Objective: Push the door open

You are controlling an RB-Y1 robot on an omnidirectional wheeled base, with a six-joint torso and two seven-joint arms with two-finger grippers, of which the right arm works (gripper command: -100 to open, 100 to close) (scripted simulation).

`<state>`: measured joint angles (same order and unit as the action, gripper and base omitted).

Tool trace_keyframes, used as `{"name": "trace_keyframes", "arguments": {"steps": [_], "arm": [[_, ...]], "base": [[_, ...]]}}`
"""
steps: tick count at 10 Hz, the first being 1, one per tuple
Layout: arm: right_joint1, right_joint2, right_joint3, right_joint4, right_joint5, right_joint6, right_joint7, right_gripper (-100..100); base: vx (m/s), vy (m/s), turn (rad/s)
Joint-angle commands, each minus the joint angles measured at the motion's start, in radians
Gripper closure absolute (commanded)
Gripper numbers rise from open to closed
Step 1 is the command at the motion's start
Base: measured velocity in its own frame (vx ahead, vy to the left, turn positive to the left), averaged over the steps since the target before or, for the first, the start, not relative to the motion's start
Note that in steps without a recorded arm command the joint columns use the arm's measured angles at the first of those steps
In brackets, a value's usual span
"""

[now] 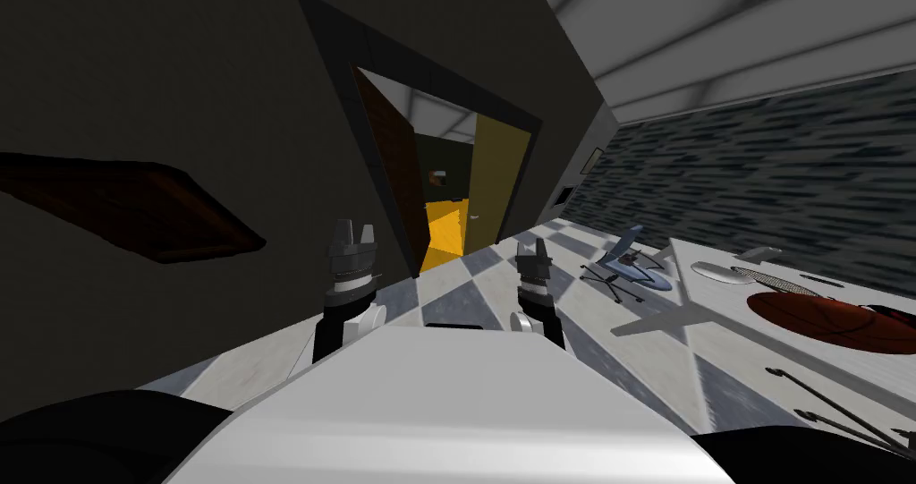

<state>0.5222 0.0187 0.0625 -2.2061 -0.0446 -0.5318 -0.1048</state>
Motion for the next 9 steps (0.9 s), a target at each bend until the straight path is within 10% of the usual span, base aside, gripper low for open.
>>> {"name": "trace_keyframes", "arguments": {"steps": [1,9], "arm": [[-0.012,-0.01,-0.003,0.03,-0.003,-0.006,0.001,-100],[-0.081,-0.052,-0.023,0.198,-0.017,-0.037,0.004,-100]], "base": [[0.151,-0.023,0.097],[0.077,-0.05,0.095]]}}
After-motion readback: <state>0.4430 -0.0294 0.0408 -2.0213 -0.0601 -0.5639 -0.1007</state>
